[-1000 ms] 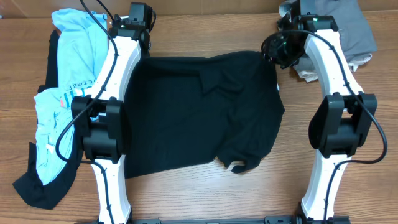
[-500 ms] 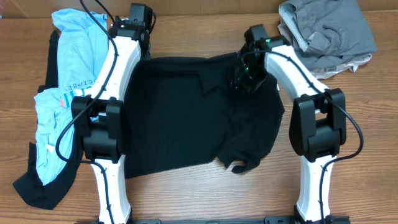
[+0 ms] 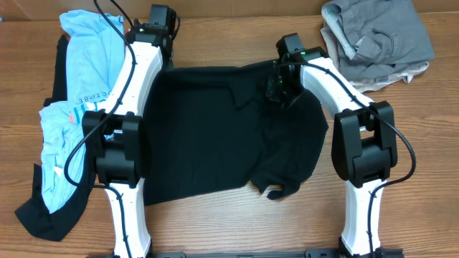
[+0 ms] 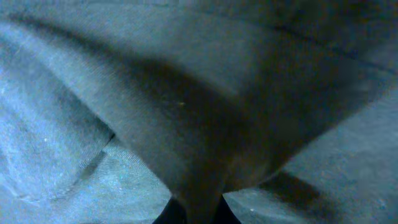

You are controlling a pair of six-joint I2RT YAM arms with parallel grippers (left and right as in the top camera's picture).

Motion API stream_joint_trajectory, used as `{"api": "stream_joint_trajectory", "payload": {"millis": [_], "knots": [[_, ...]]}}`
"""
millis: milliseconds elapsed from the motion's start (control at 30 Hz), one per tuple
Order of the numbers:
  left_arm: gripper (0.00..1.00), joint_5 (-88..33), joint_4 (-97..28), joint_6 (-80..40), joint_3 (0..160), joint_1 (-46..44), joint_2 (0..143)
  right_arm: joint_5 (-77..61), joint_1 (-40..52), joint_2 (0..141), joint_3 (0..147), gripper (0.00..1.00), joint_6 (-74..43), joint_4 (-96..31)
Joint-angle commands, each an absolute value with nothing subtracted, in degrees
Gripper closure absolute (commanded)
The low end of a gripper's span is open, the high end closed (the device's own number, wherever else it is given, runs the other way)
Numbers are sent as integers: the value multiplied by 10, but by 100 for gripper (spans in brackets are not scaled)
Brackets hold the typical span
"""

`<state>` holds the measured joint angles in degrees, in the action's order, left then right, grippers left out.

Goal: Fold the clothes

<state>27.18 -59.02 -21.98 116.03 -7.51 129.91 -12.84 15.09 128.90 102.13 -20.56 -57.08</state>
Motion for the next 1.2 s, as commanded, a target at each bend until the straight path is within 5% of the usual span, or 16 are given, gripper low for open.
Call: {"api": "stream_joint_trajectory", "payload": {"millis": [0,367,1167], "knots": [[96,271,-618,-203,1198,-75,1293,-120,140,1208,1021,96,-210,-575],[96,271,-781,-203,1361,-75,1284,-88,124,1062,1021,96,-201,-639],[96,271,-844,-201,1378,-76,1282,-83,121,1021,1021,96,-197,-683]]}}
